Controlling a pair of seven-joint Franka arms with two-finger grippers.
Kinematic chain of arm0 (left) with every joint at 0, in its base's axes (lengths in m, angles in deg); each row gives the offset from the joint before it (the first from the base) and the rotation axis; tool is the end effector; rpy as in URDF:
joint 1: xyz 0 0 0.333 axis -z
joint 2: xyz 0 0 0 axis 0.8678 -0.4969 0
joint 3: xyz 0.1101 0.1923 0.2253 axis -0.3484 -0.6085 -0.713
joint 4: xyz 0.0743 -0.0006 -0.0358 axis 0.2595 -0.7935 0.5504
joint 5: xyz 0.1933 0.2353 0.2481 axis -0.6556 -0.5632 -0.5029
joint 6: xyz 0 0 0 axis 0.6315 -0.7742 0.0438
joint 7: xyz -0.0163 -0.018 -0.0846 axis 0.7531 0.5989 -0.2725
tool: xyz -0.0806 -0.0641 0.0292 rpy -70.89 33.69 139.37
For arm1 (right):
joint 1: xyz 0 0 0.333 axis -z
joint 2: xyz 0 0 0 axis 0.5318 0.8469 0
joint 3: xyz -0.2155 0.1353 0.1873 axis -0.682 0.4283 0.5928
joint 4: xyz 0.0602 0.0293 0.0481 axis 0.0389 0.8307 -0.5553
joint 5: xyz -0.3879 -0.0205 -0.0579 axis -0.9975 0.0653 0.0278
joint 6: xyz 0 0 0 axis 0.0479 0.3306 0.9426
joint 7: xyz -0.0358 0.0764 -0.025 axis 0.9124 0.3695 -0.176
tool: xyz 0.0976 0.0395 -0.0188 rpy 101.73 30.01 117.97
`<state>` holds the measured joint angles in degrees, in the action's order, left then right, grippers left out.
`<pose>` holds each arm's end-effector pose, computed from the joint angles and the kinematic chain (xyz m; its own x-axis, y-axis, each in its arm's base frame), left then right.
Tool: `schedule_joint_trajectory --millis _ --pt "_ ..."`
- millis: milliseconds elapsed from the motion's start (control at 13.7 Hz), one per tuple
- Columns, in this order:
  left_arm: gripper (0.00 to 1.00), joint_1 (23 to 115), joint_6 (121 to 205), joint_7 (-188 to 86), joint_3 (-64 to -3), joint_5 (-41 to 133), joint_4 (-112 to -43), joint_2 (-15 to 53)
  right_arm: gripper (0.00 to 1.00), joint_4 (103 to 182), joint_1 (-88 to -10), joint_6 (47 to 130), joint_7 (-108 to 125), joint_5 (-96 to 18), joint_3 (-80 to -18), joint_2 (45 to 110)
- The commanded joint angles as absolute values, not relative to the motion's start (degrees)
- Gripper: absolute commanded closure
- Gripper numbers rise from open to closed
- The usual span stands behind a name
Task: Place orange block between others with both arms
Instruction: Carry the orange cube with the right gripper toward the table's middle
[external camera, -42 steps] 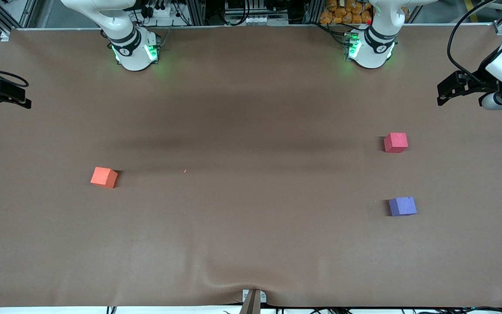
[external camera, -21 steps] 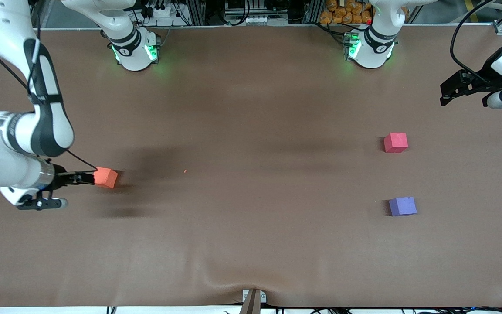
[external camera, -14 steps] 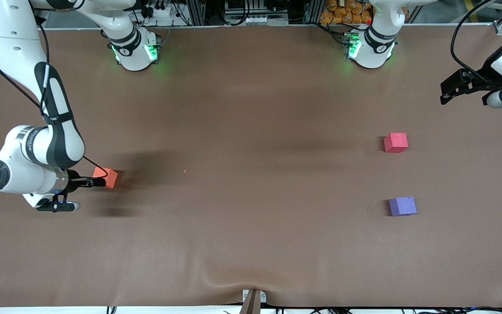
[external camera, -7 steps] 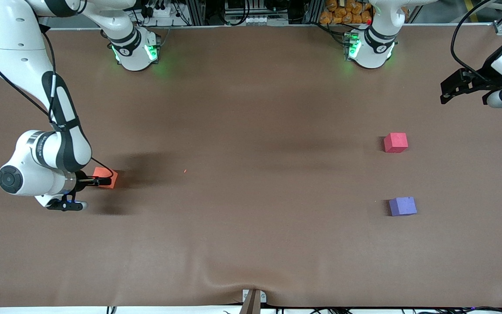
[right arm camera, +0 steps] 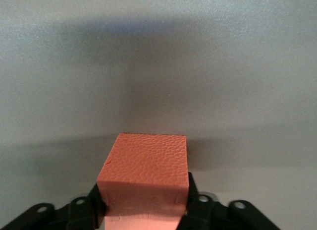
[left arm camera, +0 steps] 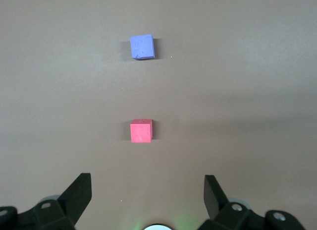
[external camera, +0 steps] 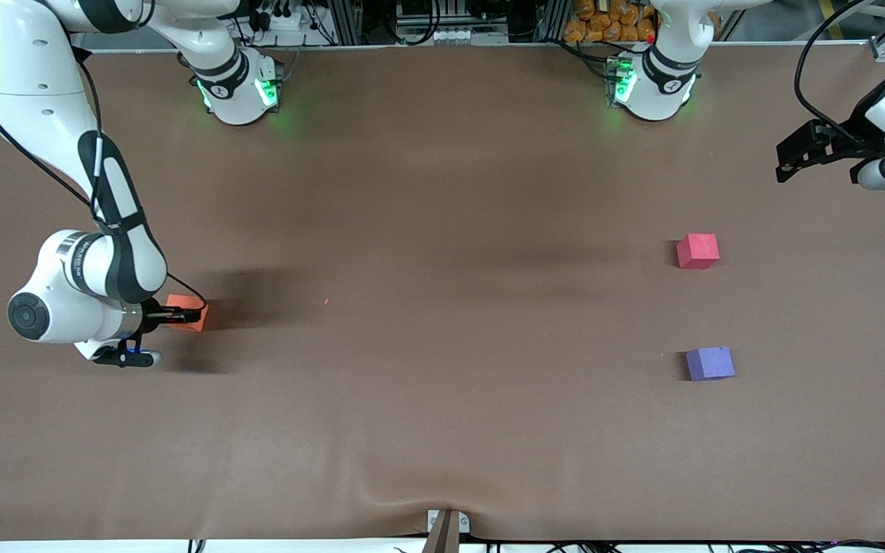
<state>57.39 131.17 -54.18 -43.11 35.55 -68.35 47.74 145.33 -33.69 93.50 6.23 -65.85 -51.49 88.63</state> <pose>0.5257 -0.0536 0.6475 0.9987 -0.0427 -0.0273 -0.0435 -0.9986 -0.0291 0.6250 -0.0564 0.1972 0.9623 -0.0604 -0.2654 -0.0831 -0.9937 -0.0755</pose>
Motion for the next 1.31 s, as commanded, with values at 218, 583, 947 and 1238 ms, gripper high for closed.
schedule_joint_trajectory --millis 218,583,947,1238 --pt "0.00 56.78 129.81 -55.82 -42.84 36.30 -67.60 48.13 0.57 141.55 -37.91 94.09 8.39 -65.07 -51.07 85.73" --pt "0.00 56.86 129.81 -55.74 -42.75 36.21 -67.95 48.04 0.57 138.30 -49.41 95.15 17.51 -64.81 -50.89 84.67" --pt "0.00 56.86 129.02 -56.43 -42.75 36.21 -68.04 47.95 0.57 137.51 -62.60 95.32 29.59 -54.04 -49.75 85.37" --pt "0.00 56.78 128.58 -56.53 -42.75 36.21 -68.04 48.04 0.52 135.57 -69.29 96.28 29.94 -48.11 -49.75 88.70"
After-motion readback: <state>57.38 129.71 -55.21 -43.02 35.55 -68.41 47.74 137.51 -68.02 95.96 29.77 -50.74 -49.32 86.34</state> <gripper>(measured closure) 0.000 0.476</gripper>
